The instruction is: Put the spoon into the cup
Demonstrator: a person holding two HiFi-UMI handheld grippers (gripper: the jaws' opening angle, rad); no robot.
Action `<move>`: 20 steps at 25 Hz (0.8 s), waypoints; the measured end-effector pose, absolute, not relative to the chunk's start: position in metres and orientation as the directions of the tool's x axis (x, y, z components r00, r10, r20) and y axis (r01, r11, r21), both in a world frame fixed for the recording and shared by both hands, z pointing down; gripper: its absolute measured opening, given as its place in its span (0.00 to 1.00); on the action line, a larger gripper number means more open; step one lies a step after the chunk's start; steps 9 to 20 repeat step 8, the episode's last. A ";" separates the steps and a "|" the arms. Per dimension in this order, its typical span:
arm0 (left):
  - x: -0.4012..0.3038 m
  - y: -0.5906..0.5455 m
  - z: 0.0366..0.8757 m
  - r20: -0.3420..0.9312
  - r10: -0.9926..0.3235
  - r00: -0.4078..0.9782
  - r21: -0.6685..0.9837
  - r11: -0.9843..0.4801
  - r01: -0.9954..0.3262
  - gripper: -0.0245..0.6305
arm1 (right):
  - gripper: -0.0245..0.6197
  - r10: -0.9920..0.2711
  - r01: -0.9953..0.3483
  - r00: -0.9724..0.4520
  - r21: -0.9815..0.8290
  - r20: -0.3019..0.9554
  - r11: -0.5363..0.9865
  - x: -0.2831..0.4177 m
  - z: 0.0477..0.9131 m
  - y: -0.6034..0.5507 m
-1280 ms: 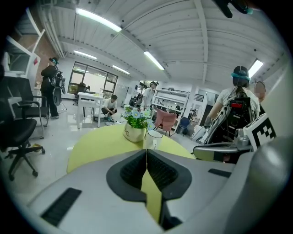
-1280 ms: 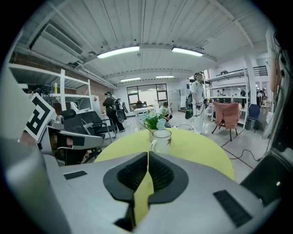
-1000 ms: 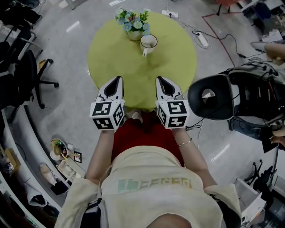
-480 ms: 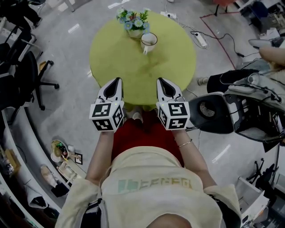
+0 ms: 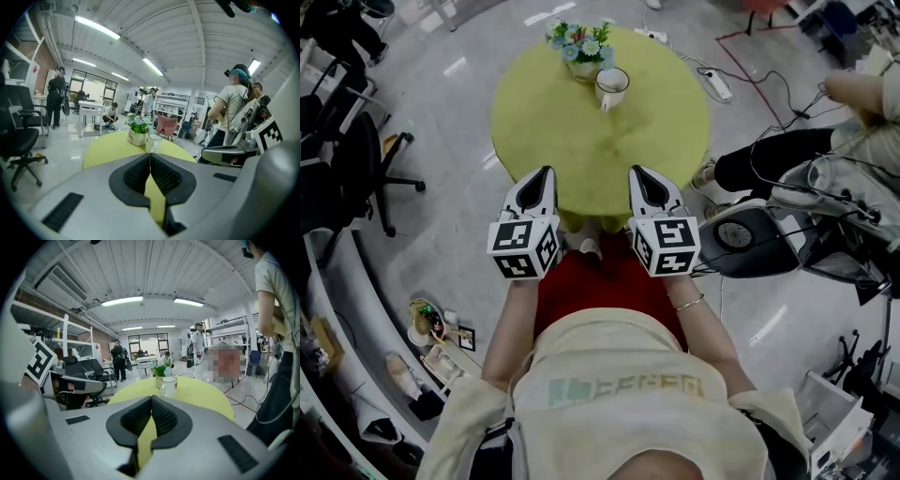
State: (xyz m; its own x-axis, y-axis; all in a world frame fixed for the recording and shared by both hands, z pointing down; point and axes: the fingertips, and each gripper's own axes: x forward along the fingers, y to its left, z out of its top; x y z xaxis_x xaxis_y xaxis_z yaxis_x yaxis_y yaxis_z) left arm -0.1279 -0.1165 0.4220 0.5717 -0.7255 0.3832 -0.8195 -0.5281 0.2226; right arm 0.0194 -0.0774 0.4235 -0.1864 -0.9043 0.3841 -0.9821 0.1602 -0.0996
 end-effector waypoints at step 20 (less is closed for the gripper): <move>-0.139 -0.105 0.414 0.374 -0.733 0.569 0.218 -0.527 -0.821 0.08 | 0.09 -0.914 -0.984 -0.178 -0.092 0.365 0.155 0.014 0.413 -0.065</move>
